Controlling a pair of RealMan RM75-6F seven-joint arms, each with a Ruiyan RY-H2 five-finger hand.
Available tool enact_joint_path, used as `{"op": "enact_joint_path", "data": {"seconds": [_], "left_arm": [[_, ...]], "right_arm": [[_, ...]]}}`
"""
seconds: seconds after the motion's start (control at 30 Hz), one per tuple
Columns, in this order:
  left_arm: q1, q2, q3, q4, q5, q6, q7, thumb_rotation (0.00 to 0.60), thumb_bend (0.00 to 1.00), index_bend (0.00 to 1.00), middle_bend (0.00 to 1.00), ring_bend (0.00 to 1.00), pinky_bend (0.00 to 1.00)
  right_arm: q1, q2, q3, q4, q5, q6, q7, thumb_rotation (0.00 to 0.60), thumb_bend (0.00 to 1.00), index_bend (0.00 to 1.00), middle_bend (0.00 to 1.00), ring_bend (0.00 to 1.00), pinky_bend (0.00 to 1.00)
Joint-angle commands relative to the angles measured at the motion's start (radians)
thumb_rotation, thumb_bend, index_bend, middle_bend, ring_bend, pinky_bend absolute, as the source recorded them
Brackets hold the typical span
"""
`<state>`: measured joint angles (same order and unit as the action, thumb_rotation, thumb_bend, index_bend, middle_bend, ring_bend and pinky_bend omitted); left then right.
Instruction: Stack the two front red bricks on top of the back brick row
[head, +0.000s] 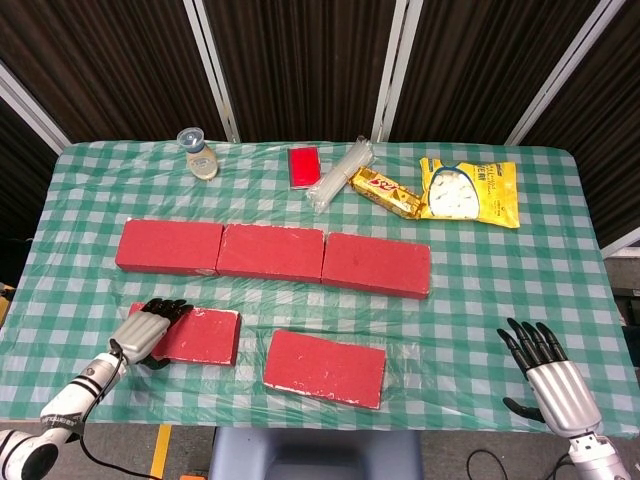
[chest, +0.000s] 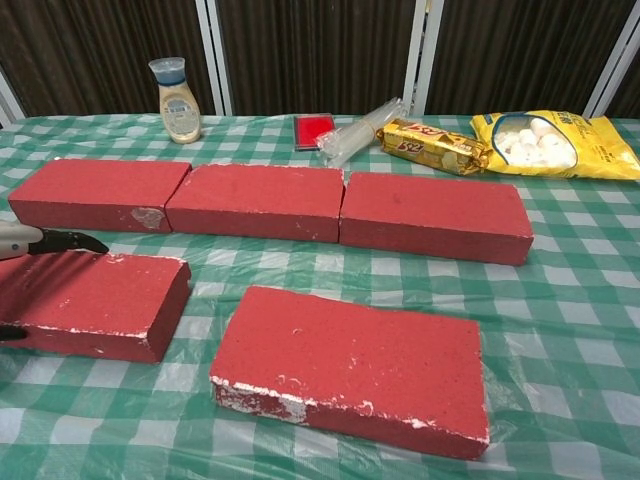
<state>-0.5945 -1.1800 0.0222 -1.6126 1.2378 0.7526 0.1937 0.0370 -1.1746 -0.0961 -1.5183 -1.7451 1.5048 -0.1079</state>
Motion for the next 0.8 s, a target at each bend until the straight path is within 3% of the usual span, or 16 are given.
{"op": "enact_joint_path", "data": {"seconds": [0.03,0.17,0.23,0.47,0.6,0.8], "left_arm": [[-0.004,-0.001,0.003,0.007,-0.005,-0.006,-0.001,0.6,0.26,0.0,0.0,0.02,0.02],[-0.008,-0.006,0.006,0.018,-0.01,-0.011,0.001,0.6,0.28,0.0,0.12,0.14,0.07],[-0.009,-0.009,0.008,0.026,-0.009,-0.011,-0.002,0.6,0.28,0.0,0.25,0.24,0.16],[-0.008,-0.021,0.007,0.046,0.003,0.006,-0.011,0.6,0.31,0.01,0.55,0.54,0.41],[0.001,-0.013,0.005,0.035,0.028,0.035,-0.027,0.6,0.32,0.04,0.62,0.61,0.5],[0.007,0.04,-0.006,-0.046,0.069,0.093,-0.021,0.6,0.31,0.05,0.63,0.62,0.51]], "right_arm": [[0.0,0.0,0.0,0.0,-0.001,0.001,0.0,0.6,0.06,0.0,0.0,0.0,0.0],[0.0,0.0,-0.001,0.0,0.0,-0.001,-0.002,0.6,0.06,0.0,0.0,0.0,0.0],[-0.001,-0.001,-0.001,0.0,-0.001,0.0,-0.003,0.6,0.06,0.0,0.0,0.0,0.0],[-0.001,0.0,-0.001,-0.001,-0.001,-0.001,-0.003,0.6,0.06,0.0,0.0,0.0,0.0],[-0.002,0.0,-0.001,-0.001,0.001,0.001,-0.003,0.6,0.06,0.0,0.0,0.0,0.0],[-0.003,0.003,-0.001,-0.003,0.002,0.002,0.0,0.6,0.06,0.0,0.0,0.0,0.0]]}}
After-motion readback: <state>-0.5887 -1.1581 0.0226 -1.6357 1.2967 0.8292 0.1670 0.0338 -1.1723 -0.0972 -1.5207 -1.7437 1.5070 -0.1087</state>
